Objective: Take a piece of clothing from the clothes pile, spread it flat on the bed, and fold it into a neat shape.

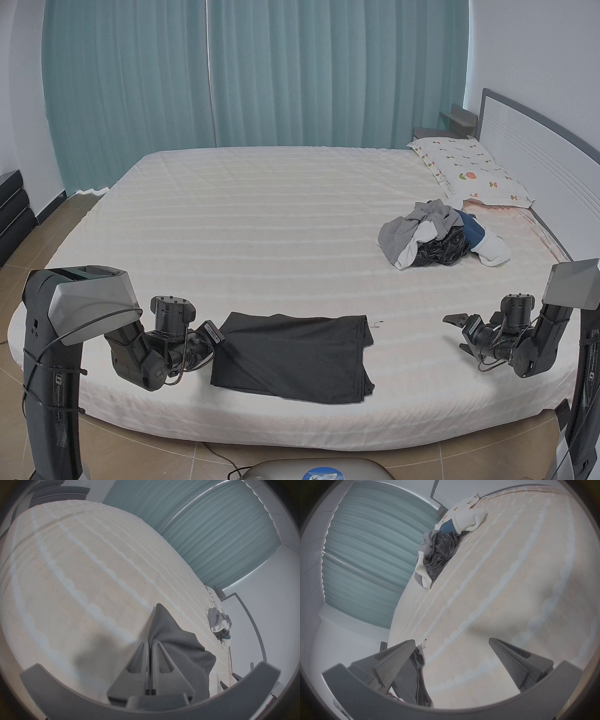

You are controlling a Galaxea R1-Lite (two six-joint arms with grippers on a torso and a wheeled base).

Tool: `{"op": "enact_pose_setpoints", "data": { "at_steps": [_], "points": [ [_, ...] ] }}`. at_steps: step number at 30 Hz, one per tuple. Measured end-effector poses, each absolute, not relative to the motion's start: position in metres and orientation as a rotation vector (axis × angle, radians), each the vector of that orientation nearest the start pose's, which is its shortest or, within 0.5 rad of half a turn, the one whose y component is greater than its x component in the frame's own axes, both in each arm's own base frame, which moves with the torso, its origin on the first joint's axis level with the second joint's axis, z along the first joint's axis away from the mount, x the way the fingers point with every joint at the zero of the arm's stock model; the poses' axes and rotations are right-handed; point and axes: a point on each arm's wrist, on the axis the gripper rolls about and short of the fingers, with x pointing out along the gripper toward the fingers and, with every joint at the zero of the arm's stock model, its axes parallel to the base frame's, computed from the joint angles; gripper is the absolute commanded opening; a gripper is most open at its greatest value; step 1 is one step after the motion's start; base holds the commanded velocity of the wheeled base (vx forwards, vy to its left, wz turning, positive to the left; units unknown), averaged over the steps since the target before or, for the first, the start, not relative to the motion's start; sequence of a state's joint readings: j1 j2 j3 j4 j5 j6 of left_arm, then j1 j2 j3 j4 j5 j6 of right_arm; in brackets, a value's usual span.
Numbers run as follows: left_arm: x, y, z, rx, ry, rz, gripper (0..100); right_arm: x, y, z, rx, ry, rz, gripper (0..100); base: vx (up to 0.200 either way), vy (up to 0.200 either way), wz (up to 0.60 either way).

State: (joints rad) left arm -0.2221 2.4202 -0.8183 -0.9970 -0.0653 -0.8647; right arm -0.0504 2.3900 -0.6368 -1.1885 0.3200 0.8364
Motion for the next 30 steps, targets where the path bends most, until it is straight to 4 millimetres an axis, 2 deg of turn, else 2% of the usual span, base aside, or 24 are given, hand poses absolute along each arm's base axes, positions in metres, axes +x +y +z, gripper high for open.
{"op": "enact_pose_setpoints", "data": {
  "at_steps": [30],
  "points": [
    [0.3664, -0.0820, -0.0353, -0.802, 0.689, 0.017, 0, 0.3468, -0.0104, -0.0350, 0.913, 0.639, 0.014, 100, 0.000, 0.200, 0.00]
  ]
}}
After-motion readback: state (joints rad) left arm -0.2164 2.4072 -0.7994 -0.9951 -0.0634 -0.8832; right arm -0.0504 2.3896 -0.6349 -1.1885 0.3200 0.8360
